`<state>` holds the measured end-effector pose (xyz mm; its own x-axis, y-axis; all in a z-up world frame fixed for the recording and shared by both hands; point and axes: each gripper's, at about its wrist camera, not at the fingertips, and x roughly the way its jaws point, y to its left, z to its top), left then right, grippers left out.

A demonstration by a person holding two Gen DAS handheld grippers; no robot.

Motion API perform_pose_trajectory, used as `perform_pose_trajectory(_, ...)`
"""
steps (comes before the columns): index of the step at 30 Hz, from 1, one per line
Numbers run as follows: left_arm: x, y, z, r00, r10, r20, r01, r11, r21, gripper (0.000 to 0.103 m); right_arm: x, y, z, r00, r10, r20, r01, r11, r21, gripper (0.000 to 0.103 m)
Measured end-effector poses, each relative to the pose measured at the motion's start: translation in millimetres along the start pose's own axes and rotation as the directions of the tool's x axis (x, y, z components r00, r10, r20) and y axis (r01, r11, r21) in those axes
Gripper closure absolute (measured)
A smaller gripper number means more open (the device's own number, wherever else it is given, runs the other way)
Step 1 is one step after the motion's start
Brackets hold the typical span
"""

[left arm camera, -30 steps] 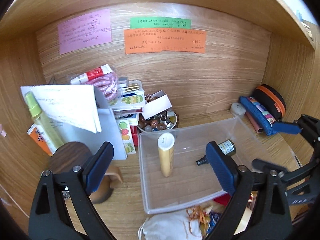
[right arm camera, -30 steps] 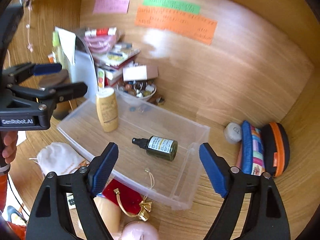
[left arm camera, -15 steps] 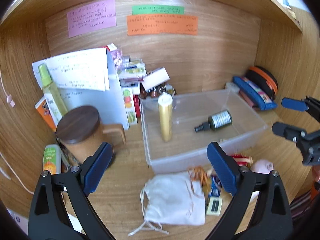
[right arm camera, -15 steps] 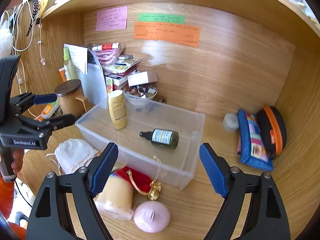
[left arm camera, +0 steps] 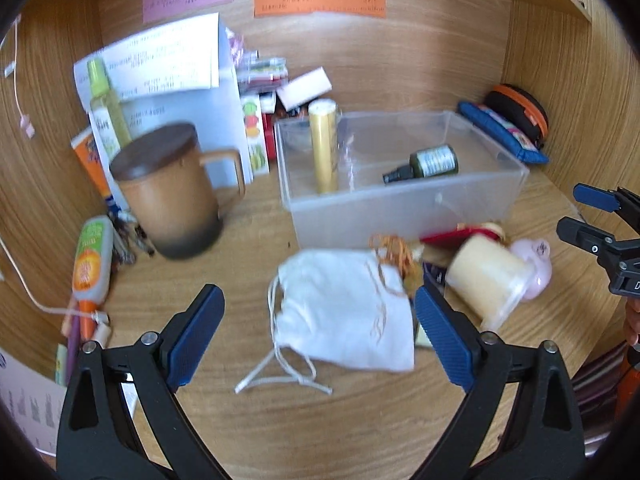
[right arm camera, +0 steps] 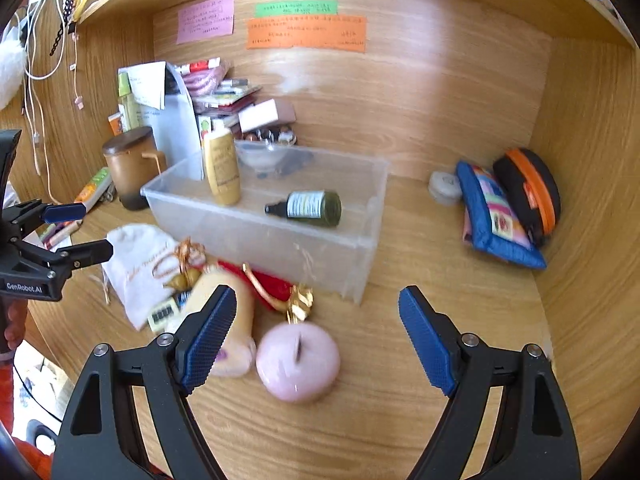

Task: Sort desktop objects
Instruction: 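Grasp the pink round candle with the right gripper while the left grasps the white pouch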

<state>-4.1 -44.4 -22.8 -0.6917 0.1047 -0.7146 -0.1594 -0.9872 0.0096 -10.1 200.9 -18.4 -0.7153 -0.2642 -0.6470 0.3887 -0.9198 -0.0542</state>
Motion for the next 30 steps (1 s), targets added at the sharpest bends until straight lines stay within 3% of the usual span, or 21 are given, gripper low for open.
perform_pose_trajectory(6,24.3,8.3,-19.4,0.994,-0.034,-0.102,0.029,0.998,-0.051,0.006,13.2,-7.9,-27.8,0.997,0.039,-0.074,-0.036,0.999,0.033,0.022)
perform_pose_trajectory(13,41.7,14.0,-22.4,0.985,-0.086,-0.148,0.069,0.991,-0.111,0.006,28.4,-5.4,-45.5,0.989,0.049,-0.139,-0.048,0.999,0.007,0.022)
perform_pose_trajectory(19,58.0,9.0,-23.4,0.975,-0.108,-0.193,0.087,0.99,-0.11,0.006,47.0,-5.4,-49.2,0.98,0.062,-0.188,-0.062,0.998,0.005,0.022)
perform_pose_trajectory(30,64.9,1.0,-19.4,0.974,-0.095,-0.205,0.083,0.995,-0.063,0.005,64.9,-7.9,-49.1,0.974,0.068,-0.217,-0.066,0.998,0.013,0.024)
